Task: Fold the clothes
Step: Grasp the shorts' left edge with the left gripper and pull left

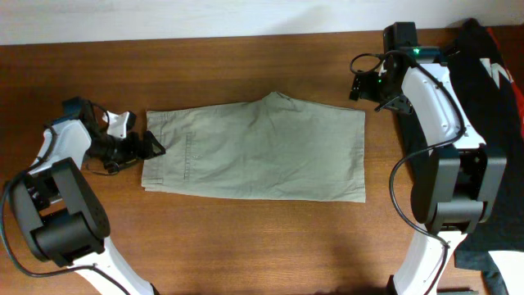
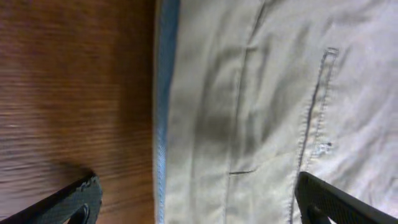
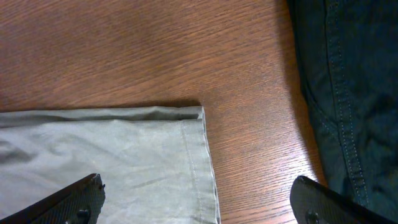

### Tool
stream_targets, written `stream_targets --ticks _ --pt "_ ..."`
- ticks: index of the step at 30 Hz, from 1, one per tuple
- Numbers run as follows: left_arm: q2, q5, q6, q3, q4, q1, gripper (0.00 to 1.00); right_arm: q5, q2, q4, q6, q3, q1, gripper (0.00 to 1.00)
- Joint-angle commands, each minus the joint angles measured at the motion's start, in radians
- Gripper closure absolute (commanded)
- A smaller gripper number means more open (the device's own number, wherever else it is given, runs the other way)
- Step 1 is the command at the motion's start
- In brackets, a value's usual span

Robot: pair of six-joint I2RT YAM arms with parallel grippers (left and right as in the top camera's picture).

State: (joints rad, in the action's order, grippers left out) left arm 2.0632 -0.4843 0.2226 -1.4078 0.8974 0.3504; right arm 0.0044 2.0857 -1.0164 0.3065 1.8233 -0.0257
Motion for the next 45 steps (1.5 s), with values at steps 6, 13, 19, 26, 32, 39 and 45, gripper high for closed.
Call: stream_targets --ticks 6,13,19,26,32,39,45 --pt "0.108 -0.051 0.019 0.007 0.004 -0.024 0.08 0.016 -0.021 0.001 -0.003 0.015 -0.006 0.01" --pt "0.110 -0.051 0.018 0.007 -0.011 -0.025 0.47 0.016 -0.021 0.001 -0.002 0.015 -0.006 0.01" --pt "0.110 -0.050 0.018 0.006 -0.019 -0.024 0.96 0.016 -0.021 0.001 -0.002 0.015 -0.006 0.01" --pt "0.109 0.088 -0.057 -0.103 0.045 0.035 1.00 0.015 -0.021 0.001 -0.002 0.015 -0.006 0.01" --pt "0.109 0.312 -0.161 -0.411 0.294 0.038 1.00 0.016 -0.021 0.001 -0.002 0.015 -0.006 0.01" --pt "0.109 0.354 -0.231 -0.828 0.614 0.034 0.99 0.016 -0.021 0.001 -0.002 0.015 -0.006 0.01" --pt "0.102 0.418 -0.258 -1.100 0.791 0.005 1.00 0.016 -0.021 0.000 -0.002 0.015 -0.006 0.01"
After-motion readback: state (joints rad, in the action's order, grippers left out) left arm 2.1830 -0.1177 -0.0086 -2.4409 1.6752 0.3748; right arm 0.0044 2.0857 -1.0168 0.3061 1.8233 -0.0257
